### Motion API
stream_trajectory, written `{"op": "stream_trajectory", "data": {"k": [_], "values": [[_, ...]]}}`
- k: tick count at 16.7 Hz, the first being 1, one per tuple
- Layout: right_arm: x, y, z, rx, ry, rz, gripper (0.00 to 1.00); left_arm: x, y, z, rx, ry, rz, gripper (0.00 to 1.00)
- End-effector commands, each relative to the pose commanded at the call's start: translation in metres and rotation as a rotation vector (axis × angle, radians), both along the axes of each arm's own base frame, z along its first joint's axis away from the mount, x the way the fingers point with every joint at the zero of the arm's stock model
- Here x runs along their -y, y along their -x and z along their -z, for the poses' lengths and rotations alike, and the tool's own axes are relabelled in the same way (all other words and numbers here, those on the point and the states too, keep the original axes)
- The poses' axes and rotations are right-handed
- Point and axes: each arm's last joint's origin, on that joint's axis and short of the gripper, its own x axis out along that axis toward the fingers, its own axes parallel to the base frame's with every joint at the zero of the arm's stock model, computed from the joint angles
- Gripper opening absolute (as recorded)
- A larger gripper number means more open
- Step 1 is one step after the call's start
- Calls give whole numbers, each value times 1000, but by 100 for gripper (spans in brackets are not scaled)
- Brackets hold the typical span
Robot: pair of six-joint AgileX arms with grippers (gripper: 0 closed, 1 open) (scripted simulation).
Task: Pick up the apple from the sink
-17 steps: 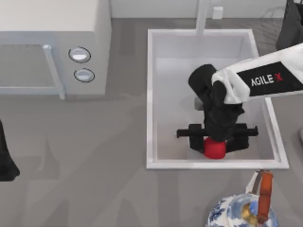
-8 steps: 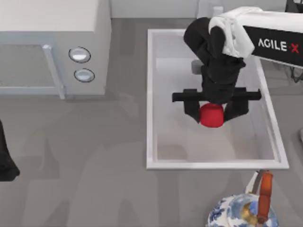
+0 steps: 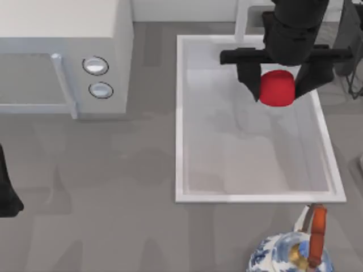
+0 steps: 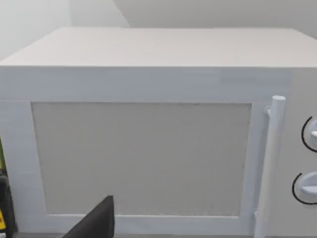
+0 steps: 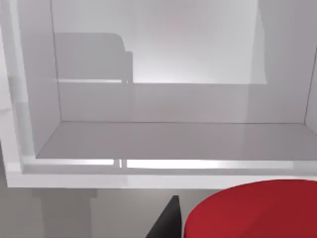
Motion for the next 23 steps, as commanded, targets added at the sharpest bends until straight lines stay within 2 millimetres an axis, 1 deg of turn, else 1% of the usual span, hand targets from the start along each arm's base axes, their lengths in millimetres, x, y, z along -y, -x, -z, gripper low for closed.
{"op": "stream_trajectory", "data": {"k": [1,2,6,8,10,13,16,18,19,21,23], "values": [[1,2,-7,6,-3,0,0,0,0,0,0,0,0,100],[2,3,-9,8,-4,0,0,0,0,0,0,0,0,100],[1,3,-8,7,-4,-2,0,0,0,0,0,0,0,100],[14,4,-12,13,-7,-2,0,0,0,0,0,0,0,100],[39,7,-17,17,-8,-1,0,0,0,0,0,0,0,100],[92,23,-18,-2,0,2,0,0,0,0,0,0,0,100],[146,55,-6,-50,7,5,0,0,0,0,0,0,0,100],[176,80,0,-63,3,7,0,0,0,0,0,0,0,100],[187,91,2,-61,0,8,0,0,0,0,0,0,0,100],[204,108,5,-51,-3,9,0,0,0,0,0,0,0,100],[211,117,5,-43,-4,9,0,0,0,0,0,0,0,100]]}}
